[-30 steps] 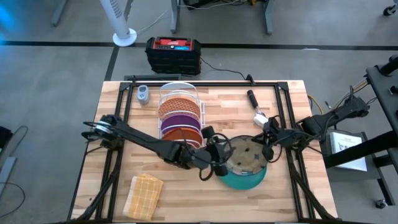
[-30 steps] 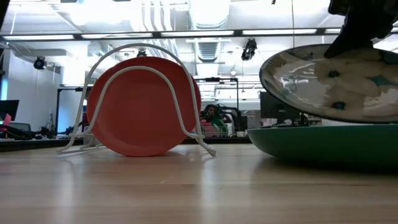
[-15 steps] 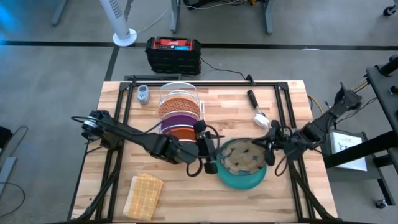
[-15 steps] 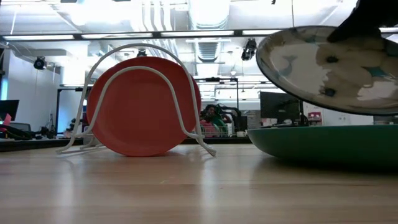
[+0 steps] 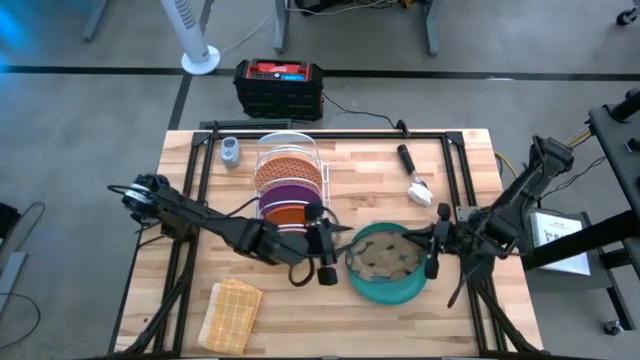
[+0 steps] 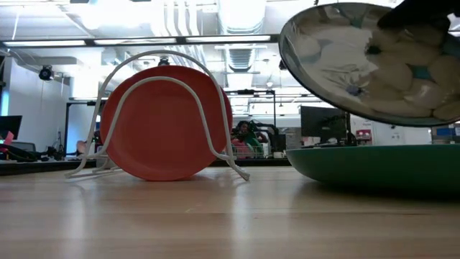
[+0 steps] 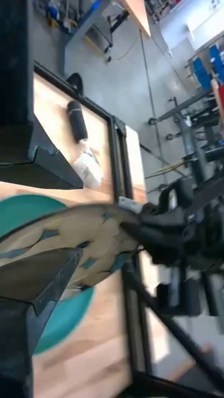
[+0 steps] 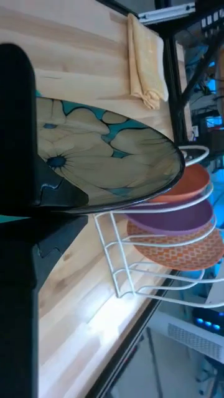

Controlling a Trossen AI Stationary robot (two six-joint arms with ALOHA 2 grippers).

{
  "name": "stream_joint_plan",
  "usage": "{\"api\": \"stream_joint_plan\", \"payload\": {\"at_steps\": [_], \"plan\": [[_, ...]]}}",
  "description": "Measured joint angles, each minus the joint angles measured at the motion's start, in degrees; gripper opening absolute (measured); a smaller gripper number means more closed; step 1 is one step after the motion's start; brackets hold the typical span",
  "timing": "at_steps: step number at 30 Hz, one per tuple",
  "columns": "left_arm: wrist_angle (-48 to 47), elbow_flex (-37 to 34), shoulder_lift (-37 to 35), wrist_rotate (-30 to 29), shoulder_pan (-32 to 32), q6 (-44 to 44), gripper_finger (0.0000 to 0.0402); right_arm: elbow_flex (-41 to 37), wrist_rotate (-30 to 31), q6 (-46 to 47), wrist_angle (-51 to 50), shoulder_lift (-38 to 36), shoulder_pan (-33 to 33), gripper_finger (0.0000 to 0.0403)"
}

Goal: Sort dishes
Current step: Put the white/blue plate into the dish rack

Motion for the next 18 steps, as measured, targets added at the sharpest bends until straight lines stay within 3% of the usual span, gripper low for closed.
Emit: {"api": "stream_joint_plan", "payload": {"at_steps": [8, 14, 18], "plan": [[17.95, -12.29, -4.11, 2.32, -1.49, -2.16, 0.0153, 0.04, 8.42, -1.58, 4.11, 3.25, 5.11, 0.0000], [21.98, -17.83, -4.45, 4.73, -1.81, -8.19, 0.0171, 0.05, 16.04, -8.70, 10.12, 6.92, 8.32, 0.0000], [22.26, -18.85, -4.56, 4.88, -2.36, -8.29, 0.0194, 0.04, 17.89, -14.34, 14.37, 9.09, 8.70, 0.0000]]}}
